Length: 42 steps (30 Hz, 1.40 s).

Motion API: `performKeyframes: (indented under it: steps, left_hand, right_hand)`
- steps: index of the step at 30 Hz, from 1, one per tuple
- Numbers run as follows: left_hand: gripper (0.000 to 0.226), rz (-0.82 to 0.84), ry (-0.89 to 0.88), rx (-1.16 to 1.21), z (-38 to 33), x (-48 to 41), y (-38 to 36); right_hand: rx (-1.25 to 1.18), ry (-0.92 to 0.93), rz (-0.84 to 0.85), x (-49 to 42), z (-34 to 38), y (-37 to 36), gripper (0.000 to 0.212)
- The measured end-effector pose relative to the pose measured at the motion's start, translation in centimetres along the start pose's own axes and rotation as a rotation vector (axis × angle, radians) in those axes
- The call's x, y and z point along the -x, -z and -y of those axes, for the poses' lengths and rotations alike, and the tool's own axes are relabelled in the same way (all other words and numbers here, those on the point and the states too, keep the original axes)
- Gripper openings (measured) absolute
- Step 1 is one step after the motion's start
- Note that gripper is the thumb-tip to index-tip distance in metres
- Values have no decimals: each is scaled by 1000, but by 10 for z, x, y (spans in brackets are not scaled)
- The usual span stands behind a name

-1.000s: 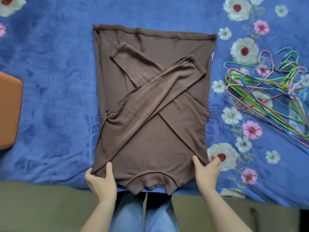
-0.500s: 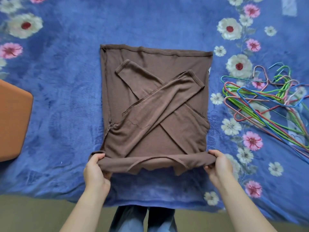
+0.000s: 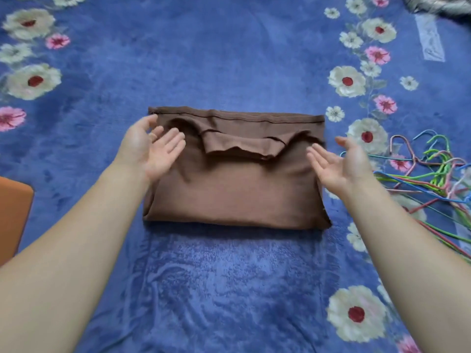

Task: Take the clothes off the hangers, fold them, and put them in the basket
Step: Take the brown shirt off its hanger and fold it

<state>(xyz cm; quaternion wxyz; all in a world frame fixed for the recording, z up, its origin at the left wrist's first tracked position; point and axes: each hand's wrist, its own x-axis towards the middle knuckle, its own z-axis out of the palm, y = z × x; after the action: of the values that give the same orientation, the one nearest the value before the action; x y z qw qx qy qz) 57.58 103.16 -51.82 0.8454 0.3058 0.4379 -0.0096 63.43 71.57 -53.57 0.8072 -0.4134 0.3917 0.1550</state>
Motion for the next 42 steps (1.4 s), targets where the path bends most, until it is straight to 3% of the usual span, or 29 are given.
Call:
performKeyframes:
  steps: [2,4,7,10,14,17,19,21,23,26,28,31,35,38,42]
  left_hand:
    - [24,-69,-44,-330,24,-9,12]
    - [18,-147,-265,-810,55,-17,34]
    - [21,-97,-567,-1463,86,-28,55]
    - [28,-2,-647,-1641,96,-42,45]
    - [48,152,-710,-1941,95,-64,22]
    - [63,206,-768,-1889,81,-81,0]
    - [70,127,-768,-1786,72,-94,-14]
    - [70,71,-771,-1794,72,-102,-20]
    - [64,128,-843,-1892,82,-103,-17]
    - [60,208,-912,-2084,99,-113,0]
    - [58,71,-838,-2141,98,-123,13]
    - [58,-114,-720,-2080,82,-131,30]
    - [60,-246,-796,-1921,69,-130,29]
    - [43,-339,-908,-1873,60,-138,13]
    - [26,-491,-884,-1704,42,-151,-3]
  right_hand:
    - [205,2,-18,-5,-19,3,20]
    - [452,17,-41,-8,-41,10,12]
    - [687,75,-17,-17,-61,13,14]
    - [800,91,26,-33,-66,0,15]
    - [1130,205,93,-62,-71,-22,29]
    - [1103,370,159,-76,-59,-46,43]
    - [1024,494,155,-80,-49,-61,51]
    - [1116,624,131,-82,-50,-65,50]
    - [1347,793,247,-79,-67,-56,45]
    - [1910,929,509,-85,-90,-34,52]
    - [2155,894,430,-98,-87,-22,56]
    - [2214,854,211,-119,-66,-8,58]
    - [1946,865,-81,-129,-35,2,59]
    - [1880,904,-92,-134,-23,3,45]
    - [1861,991,-164,-141,-19,-6,18]
